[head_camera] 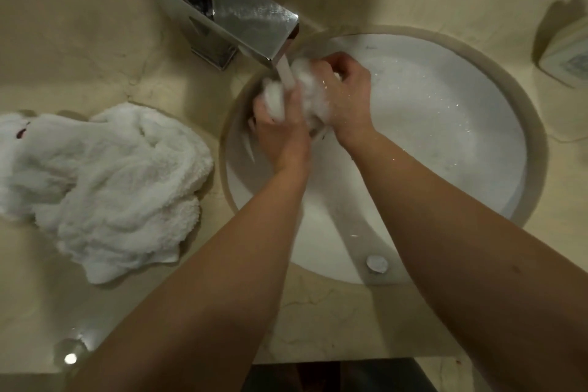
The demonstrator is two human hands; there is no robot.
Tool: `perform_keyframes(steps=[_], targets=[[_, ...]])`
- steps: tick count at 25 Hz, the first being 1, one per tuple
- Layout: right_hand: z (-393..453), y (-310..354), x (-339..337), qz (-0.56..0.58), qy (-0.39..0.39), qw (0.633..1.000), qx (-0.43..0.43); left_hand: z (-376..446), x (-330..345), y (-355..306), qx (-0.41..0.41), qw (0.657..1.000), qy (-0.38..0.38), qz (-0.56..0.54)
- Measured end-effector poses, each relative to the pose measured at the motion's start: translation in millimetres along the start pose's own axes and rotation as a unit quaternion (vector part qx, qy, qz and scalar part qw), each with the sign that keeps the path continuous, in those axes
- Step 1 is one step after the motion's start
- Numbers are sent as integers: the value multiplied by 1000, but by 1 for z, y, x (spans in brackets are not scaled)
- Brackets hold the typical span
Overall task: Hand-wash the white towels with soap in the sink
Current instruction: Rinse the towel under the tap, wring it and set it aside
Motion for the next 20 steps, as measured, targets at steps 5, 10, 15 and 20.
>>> perform_keyframes(steps=[5, 10, 15, 20], targets=[[-12, -10, 10, -83, 77, 994, -3, 1, -4, 0, 89, 993, -4, 76], [-8, -18, 19, -92, 131, 987, 10, 8, -7, -6, 215, 966, -53, 134], [-19, -52, 12, -70, 113, 990, 41, 8, 1, -13, 331, 920, -57, 203], [-22, -39, 12, -77, 80, 993, -31, 12, 7, -2, 260, 961, 34, 93]])
Point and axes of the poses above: each hand's wrist, its own z-axis towards the middle knuckle, its own x-axis out of the palm, y = z × x, the point moved 7 cm from there along z, towards the middle knuckle, and after that the axes turned 10 degrees about z, right-handed, at the moved point
